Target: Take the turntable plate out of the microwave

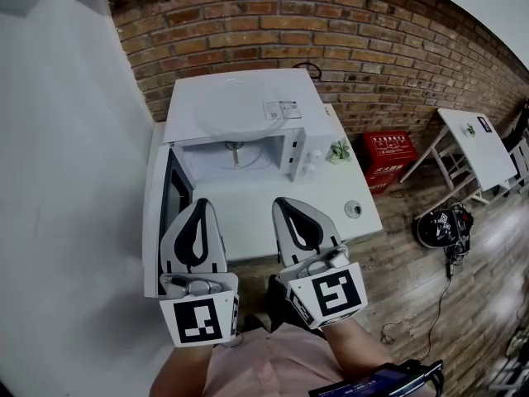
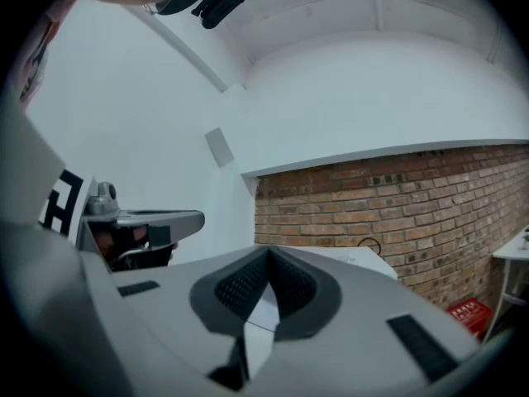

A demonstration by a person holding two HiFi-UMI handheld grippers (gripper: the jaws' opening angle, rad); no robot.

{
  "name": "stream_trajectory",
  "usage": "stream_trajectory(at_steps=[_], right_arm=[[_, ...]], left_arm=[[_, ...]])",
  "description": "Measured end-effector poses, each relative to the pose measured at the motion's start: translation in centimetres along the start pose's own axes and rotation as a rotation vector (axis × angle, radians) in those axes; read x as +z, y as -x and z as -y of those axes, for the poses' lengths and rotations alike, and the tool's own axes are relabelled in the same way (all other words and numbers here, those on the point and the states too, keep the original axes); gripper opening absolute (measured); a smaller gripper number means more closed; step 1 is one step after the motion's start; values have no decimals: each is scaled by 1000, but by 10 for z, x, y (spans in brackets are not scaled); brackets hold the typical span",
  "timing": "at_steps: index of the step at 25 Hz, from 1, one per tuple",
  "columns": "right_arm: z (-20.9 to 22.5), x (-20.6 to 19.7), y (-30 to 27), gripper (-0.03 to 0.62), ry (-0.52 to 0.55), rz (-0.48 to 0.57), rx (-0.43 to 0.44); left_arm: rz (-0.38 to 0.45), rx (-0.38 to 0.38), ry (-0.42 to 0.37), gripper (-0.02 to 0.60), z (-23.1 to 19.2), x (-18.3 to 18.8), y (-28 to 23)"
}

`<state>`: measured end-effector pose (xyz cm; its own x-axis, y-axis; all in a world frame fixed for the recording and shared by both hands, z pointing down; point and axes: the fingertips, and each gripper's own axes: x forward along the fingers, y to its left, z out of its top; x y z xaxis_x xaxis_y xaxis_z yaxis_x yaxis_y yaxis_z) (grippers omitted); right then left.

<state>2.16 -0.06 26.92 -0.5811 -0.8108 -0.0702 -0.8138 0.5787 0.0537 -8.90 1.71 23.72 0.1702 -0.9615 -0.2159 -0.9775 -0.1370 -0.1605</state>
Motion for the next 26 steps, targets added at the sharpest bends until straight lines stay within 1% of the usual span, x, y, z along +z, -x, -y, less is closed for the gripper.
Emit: stream_trajectory(at_steps=[4, 7, 11, 14, 19, 22, 26], right_arm=[[-2, 1, -1, 3, 5, -2, 4], [-1, 2, -1, 3, 2, -1, 1], [-1, 3, -3, 3, -1, -2, 2], [-2, 5, -4, 3, 1, -3, 2], [0, 3, -7, 3, 2, -7, 3], [2, 0, -9, 3, 4, -13, 0], [3, -3, -12, 3, 8, -19, -1]], left_arm=[[4, -4, 1, 6, 1, 2, 0], [-12, -7, 26, 7, 4, 0, 0], [7, -8, 13, 7, 3, 3, -2], [-27, -11, 36, 6, 4, 0, -2], [-9, -7, 26, 6, 1, -1, -6], [-39, -15, 52, 7, 4, -7, -9], [-55, -18, 63, 6, 5, -12, -11]])
